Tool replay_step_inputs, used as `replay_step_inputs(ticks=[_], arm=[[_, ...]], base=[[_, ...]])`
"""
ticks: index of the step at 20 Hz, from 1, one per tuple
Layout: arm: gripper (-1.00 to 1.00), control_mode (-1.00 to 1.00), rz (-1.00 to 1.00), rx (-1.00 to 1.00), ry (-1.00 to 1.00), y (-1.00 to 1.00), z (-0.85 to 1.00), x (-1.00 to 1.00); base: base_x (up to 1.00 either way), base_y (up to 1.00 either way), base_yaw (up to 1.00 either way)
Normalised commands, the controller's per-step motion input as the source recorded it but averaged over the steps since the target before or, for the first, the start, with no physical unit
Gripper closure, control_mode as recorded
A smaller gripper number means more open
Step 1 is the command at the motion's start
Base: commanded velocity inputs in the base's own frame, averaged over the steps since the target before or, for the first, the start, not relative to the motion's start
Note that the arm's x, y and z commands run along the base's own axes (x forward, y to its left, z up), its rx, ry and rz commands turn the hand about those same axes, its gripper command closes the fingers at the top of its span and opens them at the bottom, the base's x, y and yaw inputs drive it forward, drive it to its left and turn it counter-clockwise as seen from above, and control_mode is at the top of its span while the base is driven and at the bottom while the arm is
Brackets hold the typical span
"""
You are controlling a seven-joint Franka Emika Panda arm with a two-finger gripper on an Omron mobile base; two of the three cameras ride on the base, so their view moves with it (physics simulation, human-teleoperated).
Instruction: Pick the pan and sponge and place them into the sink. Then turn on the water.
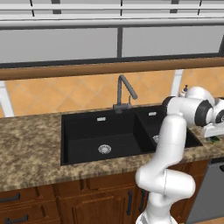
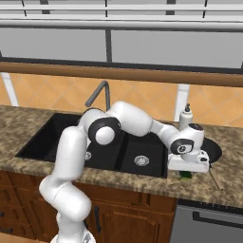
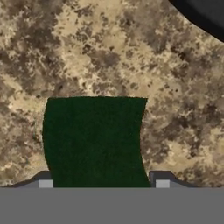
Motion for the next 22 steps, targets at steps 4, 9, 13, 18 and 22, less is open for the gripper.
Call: replay_step_inputs(ticks=[4, 9, 13, 18, 22], arm=[[1.0, -1.0, 0.0, 0.0, -0.01, 0.57, 0.09, -0.44], [1.0, -1.0, 0.05, 0.0, -0.11, 0.89, 0.55, -0.69], [1.0, -1.0, 0.09, 0.04, -0.07, 0.99, 1.0, -0.59], [1.0, -1.0, 0.13, 0.0, -0.03, 1.0, 1.0, -0.68], [1.0, -1.0, 0.15, 0.0, -0.05, 1.0, 0.94, -0.7]], base=[[0.0, 0.0, 0.0], [0.0, 0.0, 0.0], [0.0, 0.0, 0.0], [0.0, 0.0, 0.0], [0.0, 0.0, 0.0]])
